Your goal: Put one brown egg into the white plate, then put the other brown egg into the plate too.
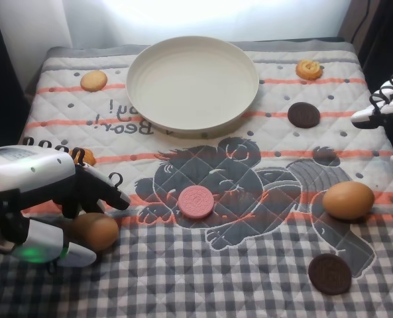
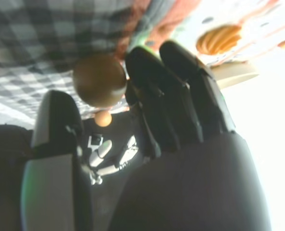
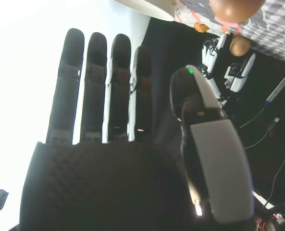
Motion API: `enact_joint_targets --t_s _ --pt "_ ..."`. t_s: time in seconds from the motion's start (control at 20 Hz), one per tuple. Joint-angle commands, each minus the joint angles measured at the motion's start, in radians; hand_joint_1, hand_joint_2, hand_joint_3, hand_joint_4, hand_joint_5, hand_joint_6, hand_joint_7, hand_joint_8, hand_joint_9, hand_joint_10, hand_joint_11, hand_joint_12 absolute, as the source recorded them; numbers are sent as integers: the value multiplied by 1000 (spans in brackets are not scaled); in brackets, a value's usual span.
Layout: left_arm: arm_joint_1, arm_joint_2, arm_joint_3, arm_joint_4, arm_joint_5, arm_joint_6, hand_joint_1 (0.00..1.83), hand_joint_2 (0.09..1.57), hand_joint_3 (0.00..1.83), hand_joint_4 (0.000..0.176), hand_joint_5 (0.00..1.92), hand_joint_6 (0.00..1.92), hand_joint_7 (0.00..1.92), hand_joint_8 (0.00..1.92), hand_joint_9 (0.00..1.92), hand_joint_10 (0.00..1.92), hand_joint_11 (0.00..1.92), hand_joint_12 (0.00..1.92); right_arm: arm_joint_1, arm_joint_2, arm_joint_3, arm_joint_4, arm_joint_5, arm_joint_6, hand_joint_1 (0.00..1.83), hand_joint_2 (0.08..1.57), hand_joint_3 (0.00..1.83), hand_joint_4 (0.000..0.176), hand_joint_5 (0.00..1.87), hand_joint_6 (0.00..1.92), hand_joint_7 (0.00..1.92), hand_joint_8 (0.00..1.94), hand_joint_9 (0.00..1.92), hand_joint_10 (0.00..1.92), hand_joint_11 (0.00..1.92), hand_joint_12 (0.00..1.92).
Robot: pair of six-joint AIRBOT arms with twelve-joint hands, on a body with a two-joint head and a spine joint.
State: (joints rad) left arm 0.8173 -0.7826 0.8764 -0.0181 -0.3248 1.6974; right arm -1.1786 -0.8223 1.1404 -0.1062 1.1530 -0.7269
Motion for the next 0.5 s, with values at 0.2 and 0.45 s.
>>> enact_joint_targets --t_s 0.2,0.45 --pt "-9 -2 6 -4 -69 -5 906 1011 0 60 761 4 949 99 659 1256 382 1582 1 6 7 34 113 3 607 1376 0 0 671 3 749 1 679 6 550 248" --pt "-9 -2 8 -12 -70 -5 1360 1169 0 0 951 775 733 1407 856 1444 911 1385 0 5 7 36 113 3 673 1379 0 0 674 1 771 4 698 6 560 258"
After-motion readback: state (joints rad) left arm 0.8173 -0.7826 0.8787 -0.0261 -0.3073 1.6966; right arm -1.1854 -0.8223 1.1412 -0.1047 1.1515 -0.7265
